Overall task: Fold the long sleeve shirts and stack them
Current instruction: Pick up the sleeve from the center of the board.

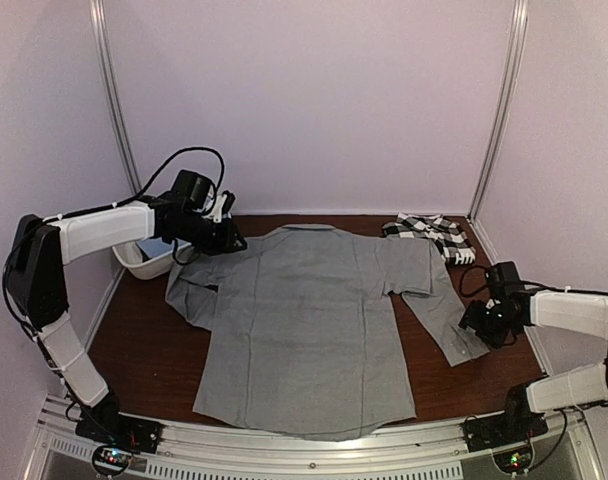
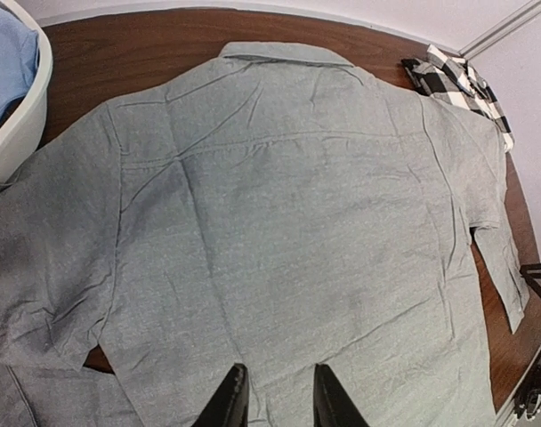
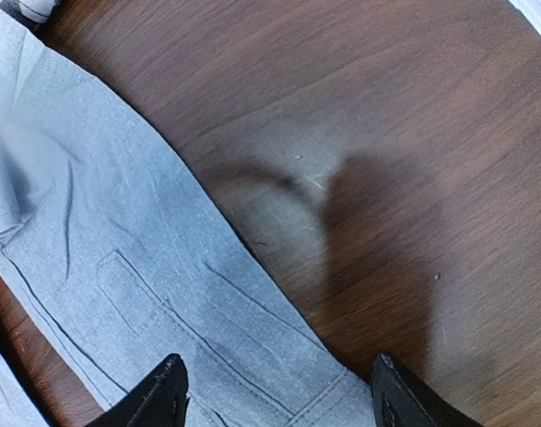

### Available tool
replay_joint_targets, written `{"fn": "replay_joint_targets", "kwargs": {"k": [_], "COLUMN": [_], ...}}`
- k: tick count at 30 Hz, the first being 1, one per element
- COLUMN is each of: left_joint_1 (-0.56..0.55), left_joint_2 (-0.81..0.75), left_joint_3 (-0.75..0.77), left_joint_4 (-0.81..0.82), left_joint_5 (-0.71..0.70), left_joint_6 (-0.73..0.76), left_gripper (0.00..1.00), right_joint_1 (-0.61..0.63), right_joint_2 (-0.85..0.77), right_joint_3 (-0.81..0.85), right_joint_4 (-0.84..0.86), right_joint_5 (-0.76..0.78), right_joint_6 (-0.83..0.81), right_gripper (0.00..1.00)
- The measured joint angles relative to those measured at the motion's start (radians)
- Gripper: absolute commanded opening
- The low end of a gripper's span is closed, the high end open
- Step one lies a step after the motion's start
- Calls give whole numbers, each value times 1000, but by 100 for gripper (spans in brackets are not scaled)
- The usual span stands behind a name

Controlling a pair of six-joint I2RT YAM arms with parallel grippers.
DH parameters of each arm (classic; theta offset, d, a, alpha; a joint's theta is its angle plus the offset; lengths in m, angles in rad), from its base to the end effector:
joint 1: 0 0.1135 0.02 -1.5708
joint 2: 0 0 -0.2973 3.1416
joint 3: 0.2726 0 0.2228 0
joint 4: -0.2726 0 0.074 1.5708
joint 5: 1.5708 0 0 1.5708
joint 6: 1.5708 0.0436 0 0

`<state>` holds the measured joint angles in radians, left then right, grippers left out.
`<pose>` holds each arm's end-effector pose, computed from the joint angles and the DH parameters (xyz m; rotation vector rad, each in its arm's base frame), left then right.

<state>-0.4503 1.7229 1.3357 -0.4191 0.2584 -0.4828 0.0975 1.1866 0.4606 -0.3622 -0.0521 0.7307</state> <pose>0.3254 -0.1697 0.2981 0.0889 2.4730 -0.7337 0.1624 0.0182 0.1874 0.8245 2.5722 0.3319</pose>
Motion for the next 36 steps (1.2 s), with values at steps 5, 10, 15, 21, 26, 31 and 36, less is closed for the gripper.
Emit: {"fn": "replay_joint_targets", "kwargs": {"k": [5,10,15,21,26,31,36], "left_joint_1": [-23,-37,-56,-107,-156,-218,-265], "left_joint_2": [-1,-1,-1,0,6,31,64], "left_joint_3": [0,2,14,33,52,91,99], "left_joint_4": [0,-1,-2,-1,-2,9,50], "left_joint_5": [0,2,3,3,5,22,77], "left_joint_6": [0,0,-1,-6,-21,-32,-50], "left_gripper": [26,26,26,26,26,27,27], "right_joint_1": [68,155,226,235,239,247,280], "right_joint_2": [96,192,257,264,196,95,73], "right_joint_3": [47,84,124,140,163,299,439], "right_joint_4": [30,72,83,79,-35,-129,-111], "right_joint_5": [89,186,263,244,190,165,79], "right_joint_6": [-11,-15,-5,2,-7,-42,-66], "right_gripper": [67,50,27,0,0,0,0]}}
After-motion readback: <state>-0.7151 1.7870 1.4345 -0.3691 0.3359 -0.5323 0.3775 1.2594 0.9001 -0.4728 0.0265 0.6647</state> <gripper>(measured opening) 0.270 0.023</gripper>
